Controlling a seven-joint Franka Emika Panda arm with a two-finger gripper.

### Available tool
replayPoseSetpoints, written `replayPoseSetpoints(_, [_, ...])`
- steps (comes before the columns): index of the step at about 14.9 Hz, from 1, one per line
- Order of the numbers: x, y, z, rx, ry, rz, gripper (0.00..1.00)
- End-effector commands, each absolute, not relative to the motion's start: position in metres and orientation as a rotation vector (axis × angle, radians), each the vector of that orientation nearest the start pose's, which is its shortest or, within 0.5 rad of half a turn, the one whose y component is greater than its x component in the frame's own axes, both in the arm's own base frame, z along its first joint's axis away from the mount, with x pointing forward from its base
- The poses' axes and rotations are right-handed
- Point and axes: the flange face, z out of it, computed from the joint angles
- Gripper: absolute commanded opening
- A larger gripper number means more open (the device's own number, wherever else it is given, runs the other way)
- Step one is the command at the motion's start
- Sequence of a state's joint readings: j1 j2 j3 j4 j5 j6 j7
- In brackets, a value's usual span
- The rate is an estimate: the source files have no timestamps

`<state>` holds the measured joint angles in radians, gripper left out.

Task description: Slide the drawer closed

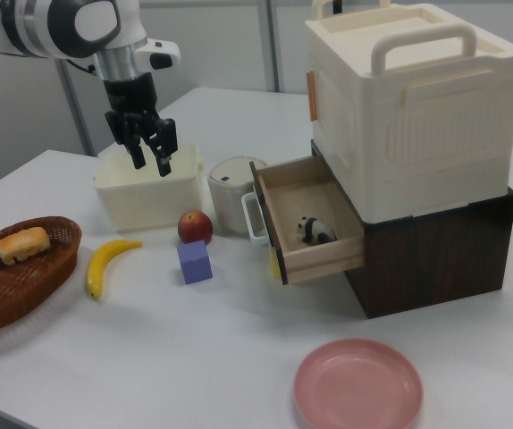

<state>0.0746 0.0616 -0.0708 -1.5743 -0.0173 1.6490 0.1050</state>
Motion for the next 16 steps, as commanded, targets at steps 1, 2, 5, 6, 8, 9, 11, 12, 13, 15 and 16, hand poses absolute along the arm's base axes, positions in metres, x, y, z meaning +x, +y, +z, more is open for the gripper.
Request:
replayPoseSetpoints(1, [0.584,0.001,0.589,-3.151,0.238,-0.066,0.00])
replayPoseSetpoints(2, [0.583,0.003,0.587,-3.152,0.258,-0.062,0.00])
replayPoseSetpoints(5, [0.589,0.006,0.567,-3.136,0.440,-0.016,0.00])
replayPoseSetpoints(6, [0.592,0.007,0.561,-3.124,0.524,-0.008,0.00])
replayPoseSetpoints(8, [0.600,0.005,0.541,-3.102,0.663,0.026,0.00])
replayPoseSetpoints(9, [0.604,0.001,0.535,-3.084,0.733,0.001,0.00])
replayPoseSetpoints(11, [0.616,-0.011,0.523,-3.044,0.855,-0.072,0.00])
replayPoseSetpoints(12, [0.623,-0.021,0.514,-3.026,0.918,-0.099,0.00])
replayPoseSetpoints(13, [0.628,-0.027,0.510,-3.008,0.968,-0.135,0.00])
replayPoseSetpoints(15, [0.637,-0.038,0.502,-2.984,1.041,-0.195,0.00])
replayPoseSetpoints(16, [0.641,-0.042,0.497,-2.977,1.062,-0.212,0.00])
